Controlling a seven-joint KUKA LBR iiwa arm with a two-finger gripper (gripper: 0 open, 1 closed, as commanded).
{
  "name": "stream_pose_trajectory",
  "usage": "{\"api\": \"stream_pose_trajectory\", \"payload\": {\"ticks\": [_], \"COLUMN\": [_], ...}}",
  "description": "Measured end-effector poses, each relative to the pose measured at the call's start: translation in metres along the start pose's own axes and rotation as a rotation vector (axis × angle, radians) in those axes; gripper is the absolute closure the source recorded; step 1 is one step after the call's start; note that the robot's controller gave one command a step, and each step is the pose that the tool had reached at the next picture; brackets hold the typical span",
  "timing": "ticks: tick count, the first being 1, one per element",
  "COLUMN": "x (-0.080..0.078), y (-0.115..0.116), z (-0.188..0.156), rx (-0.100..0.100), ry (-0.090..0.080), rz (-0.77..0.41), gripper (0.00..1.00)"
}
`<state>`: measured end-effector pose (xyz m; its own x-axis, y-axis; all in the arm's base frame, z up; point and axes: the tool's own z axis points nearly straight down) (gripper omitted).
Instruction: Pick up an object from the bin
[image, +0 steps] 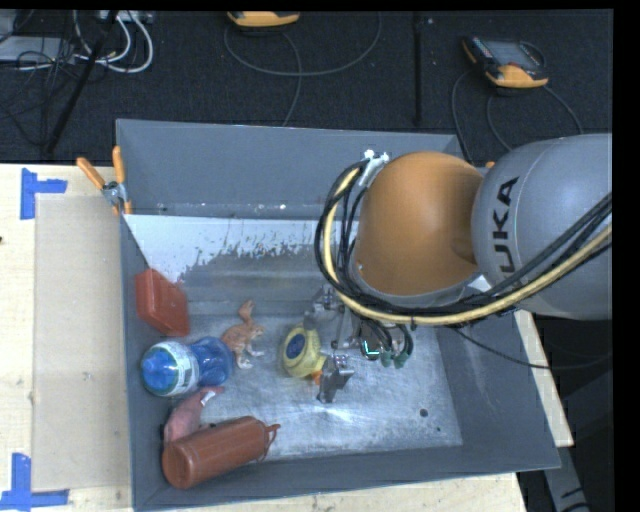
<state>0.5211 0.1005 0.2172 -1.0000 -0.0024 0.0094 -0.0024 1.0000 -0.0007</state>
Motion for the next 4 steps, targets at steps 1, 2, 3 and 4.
{"api": "stream_pose_trajectory", "payload": {"ticks": [1,2,3,4], "x": [-0.002,-0.02,-0.049,-0.05], "y": [-0.001,-0.015,-0.03,-0.03], "z": [-0.004,0.054,0.115,0.112], "rx": [-0.001,-0.002,-0.007,-0.007], "ry": [-0.007,-0.014,-0.053,-0.057], "rz": [0.003,-0.01,0.028,0.03], "gripper": [0.0,0.0,0.0,0.0]}}
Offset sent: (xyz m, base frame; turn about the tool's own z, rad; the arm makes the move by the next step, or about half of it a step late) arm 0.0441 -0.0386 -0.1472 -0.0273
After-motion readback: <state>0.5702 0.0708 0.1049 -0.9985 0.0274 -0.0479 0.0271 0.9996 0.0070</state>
